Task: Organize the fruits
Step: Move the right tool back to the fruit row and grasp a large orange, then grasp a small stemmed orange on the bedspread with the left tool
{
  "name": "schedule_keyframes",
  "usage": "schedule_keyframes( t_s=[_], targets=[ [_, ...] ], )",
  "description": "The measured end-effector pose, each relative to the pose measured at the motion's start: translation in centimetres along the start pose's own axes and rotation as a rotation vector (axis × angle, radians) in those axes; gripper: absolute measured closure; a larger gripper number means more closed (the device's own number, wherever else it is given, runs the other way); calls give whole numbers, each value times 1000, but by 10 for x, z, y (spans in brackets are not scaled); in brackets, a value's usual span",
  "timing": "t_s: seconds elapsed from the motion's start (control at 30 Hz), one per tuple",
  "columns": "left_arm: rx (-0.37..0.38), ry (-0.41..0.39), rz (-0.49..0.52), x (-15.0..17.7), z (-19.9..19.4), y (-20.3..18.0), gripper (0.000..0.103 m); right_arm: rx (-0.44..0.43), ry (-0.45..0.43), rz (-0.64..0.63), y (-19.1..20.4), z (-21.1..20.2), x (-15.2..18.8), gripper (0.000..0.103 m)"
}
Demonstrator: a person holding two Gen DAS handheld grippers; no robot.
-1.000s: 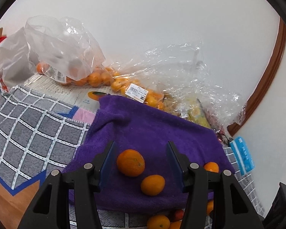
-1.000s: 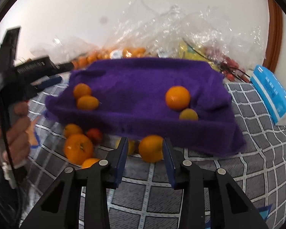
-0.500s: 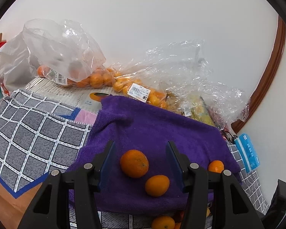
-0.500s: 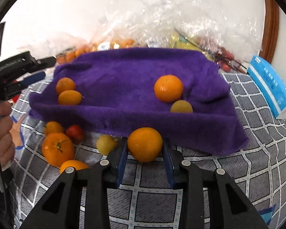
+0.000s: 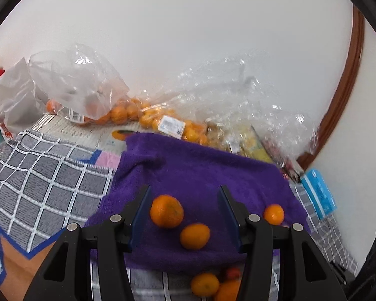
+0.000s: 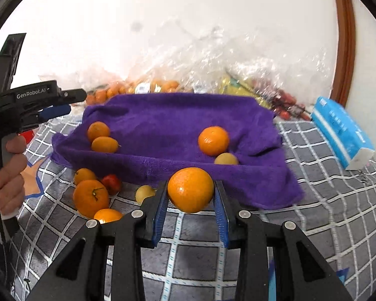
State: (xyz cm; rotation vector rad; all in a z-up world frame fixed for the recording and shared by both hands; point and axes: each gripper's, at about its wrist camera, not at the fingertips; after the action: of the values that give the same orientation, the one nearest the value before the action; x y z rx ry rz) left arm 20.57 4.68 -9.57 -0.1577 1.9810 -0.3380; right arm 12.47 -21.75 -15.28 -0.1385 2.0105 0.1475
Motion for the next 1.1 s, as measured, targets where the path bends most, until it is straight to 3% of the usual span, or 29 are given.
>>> schedule_keyframes(
  t_s=[0.2, 0.47, 0.7, 0.83, 1.1],
  targets=[
    [48, 112, 74, 36, -25, -7, 55, 29, 2, 53, -21, -15, 11, 68],
    [60, 238, -10, 68, -13, -2, 67, 25, -17, 97, -32, -26, 18, 68],
    [86, 262, -19, 74, -1, -9, 67, 19, 13, 97, -31, -22, 20, 68],
    [99, 250, 11, 73, -1, -16, 77, 18, 5, 87, -29, -23, 20, 68],
    [21, 227, 54, 68, -28, 4, 77, 12, 18, 103, -32, -21, 20, 68]
  ],
)
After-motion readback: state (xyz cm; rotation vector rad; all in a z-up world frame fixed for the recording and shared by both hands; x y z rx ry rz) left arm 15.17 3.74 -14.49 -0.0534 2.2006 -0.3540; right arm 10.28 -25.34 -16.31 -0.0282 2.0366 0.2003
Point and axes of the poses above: each gripper's, at about its wrist camera, not at the fingertips, and z roughly the way its jaws point, y to its left, x to its underside, and after that the axes turned 13 degrees about -y, right-handed
